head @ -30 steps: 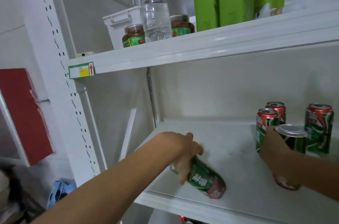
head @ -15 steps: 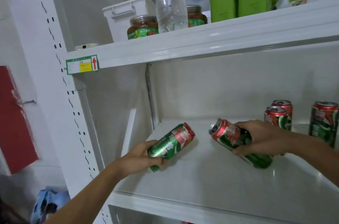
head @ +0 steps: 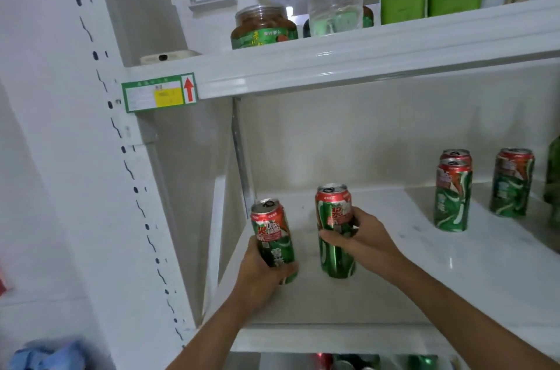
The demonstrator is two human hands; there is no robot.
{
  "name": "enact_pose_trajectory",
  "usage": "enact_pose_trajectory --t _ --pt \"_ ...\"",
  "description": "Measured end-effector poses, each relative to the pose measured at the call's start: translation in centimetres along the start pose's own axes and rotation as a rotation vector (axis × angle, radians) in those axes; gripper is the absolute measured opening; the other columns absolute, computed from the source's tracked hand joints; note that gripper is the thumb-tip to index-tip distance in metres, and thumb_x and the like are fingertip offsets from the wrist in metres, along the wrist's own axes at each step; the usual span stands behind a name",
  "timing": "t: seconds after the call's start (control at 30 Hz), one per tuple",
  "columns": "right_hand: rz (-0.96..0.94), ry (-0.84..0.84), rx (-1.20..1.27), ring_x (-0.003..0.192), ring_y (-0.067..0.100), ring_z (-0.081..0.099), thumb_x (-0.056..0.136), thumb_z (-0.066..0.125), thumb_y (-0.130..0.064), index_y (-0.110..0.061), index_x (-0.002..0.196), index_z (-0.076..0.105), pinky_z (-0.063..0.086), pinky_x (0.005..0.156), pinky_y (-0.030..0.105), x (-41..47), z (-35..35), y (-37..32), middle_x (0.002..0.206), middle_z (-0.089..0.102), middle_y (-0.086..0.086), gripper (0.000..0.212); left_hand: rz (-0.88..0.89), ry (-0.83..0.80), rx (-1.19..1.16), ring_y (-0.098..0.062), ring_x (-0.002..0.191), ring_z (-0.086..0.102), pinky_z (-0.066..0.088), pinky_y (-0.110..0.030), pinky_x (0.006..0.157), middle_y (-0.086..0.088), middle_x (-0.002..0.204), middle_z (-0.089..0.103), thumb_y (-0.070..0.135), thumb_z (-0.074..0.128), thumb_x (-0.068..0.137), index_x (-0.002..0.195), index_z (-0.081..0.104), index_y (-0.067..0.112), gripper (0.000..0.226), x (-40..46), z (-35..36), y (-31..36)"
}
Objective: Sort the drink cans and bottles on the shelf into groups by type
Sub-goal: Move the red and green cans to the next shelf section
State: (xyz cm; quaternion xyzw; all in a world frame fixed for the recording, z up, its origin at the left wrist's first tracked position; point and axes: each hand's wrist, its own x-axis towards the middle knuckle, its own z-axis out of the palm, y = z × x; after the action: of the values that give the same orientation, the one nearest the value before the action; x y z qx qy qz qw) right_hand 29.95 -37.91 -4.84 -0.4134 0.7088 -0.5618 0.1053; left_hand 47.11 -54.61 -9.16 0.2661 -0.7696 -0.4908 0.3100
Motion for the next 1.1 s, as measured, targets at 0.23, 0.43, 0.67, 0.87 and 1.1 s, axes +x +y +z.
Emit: enact_pose_trajectory --t 0.23,0.43,0.67,0.87,1.1 --pt "0.014 0.054 -0.027 0.087 -0.018 0.058 0.07 0.088 -0.044 -0.037 0.12 0.055 0.04 0.069 0.005 0.4 3.6 0.7 0.1 0.063 -0.029 0.06 0.016 -0.022 -0.018 -0.012 0.11 0.067 0.058 -0.032 0.092 0.005 0.121 0.068 0.017 0.094 0.069 0.122 0.046 0.033 0.074 1.4 0.1 -0.6" --pt "-0.007 0.06 -0.01 0.106 0.007 0.065 0.076 0.084 -0.044 -0.029 0.132 0.05 0.054 0.092 0.031 1.1 5.3 1.3 0.113 0.065 -0.015 0.067 0.019 -0.059 -0.05 -0.013 0.112 0.067 0.059 -0.03 0.089 0.003 0.123 0.068 0.01 0.092 0.072 0.127 0.044 0.028 0.075 2.4 -0.1 -0.8" --pt "-0.047 0.059 0.015 0.111 0.008 0.064 0.077 0.083 -0.044 -0.035 0.13 0.045 0.054 0.097 0.038 2.0 6.1 1.5 0.119 0.064 -0.013 0.066 0.034 -0.103 -0.046 -0.016 0.116 0.067 0.06 -0.029 0.09 0.001 0.125 0.068 0.002 0.093 0.068 0.128 0.048 0.026 0.079 3.6 -0.7 -0.9" --pt "-0.03 -0.015 0.133 0.109 -0.003 0.064 0.079 0.086 -0.032 -0.046 0.118 0.046 0.052 0.077 0.008 2.1 5.8 1.9 0.118 0.064 -0.021 0.057 0.054 -0.087 -0.078 -0.017 0.117 0.066 0.06 -0.028 0.088 0.007 0.121 0.069 0.004 0.096 0.062 0.127 0.051 0.033 0.085 3.3 -0.8 -0.8" --pt "-0.011 0.155 0.187 0.114 0.013 0.063 0.073 0.081 -0.052 -0.035 0.129 0.052 0.056 0.095 0.034 -0.9 0.4 2.8 0.126 0.061 -0.011 0.065 0.735 0.375 0.238 -0.001 0.13 0.045 0.034 -0.012 0.108 0.009 0.135 0.049 0.036 0.071 0.08 0.131 0.049 0.033 0.056 -0.4 -0.7 3.0"
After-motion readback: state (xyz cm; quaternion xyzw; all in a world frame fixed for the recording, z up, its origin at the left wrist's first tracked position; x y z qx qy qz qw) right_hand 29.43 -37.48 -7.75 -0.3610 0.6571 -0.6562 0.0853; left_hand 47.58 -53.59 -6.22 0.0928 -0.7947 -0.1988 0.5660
